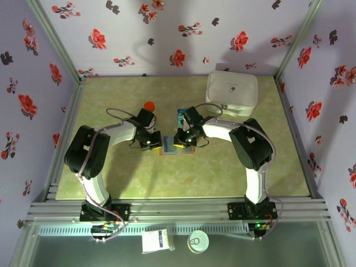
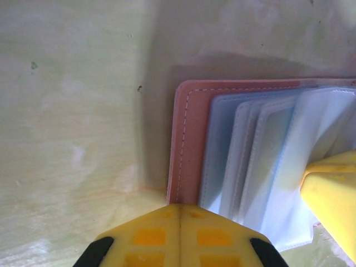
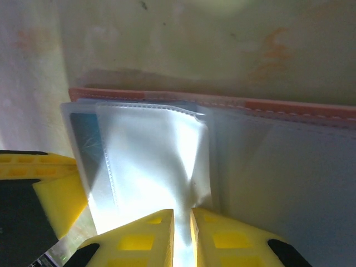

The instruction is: Take the credit cards out of the card holder

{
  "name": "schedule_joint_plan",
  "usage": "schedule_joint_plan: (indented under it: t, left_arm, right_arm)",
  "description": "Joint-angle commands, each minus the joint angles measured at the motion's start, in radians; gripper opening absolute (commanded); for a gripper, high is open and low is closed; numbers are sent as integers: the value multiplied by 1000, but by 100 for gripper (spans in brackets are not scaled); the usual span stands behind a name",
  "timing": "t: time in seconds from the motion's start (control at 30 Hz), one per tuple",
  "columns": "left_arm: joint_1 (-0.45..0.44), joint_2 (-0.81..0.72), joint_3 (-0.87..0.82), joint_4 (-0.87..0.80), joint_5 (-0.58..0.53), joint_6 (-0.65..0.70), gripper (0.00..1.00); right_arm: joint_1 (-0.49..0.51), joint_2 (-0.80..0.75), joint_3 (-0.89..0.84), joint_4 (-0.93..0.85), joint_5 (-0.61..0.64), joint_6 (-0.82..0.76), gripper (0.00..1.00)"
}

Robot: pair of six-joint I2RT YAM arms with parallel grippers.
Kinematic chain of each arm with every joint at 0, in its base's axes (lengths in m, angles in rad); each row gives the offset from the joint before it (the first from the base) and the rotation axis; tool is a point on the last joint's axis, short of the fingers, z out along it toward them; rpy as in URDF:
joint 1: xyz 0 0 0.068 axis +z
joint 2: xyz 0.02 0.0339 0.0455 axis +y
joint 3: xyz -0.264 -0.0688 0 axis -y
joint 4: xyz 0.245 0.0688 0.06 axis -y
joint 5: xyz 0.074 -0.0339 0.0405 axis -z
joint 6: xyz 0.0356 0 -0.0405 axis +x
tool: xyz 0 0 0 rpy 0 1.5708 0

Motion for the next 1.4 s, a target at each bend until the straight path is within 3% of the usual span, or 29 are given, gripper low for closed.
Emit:
schedule_joint_plan:
  t: [0.0, 0.33, 0.83, 1.13, 1.37]
  left_arm:
    - [11, -2, 22, -59, -36, 28, 1]
    - [13, -74, 64, -79, -55, 0, 4]
    - [-47, -12, 103, 36, 38, -111, 27]
    - [-47, 38, 80, 85, 63, -129, 30]
    - [-52, 67, 69, 138, 106, -155, 27]
  right_arm:
    - [-13, -25, -33, -8, 8, -5, 18]
    - [-38, -33, -83, 100, -60, 36, 17]
    - [-68, -29, -126, 187, -126, 65, 17]
    - [-80, -24, -144, 221, -153, 76, 17]
    - [-80, -27, -148, 229, -159, 81, 17]
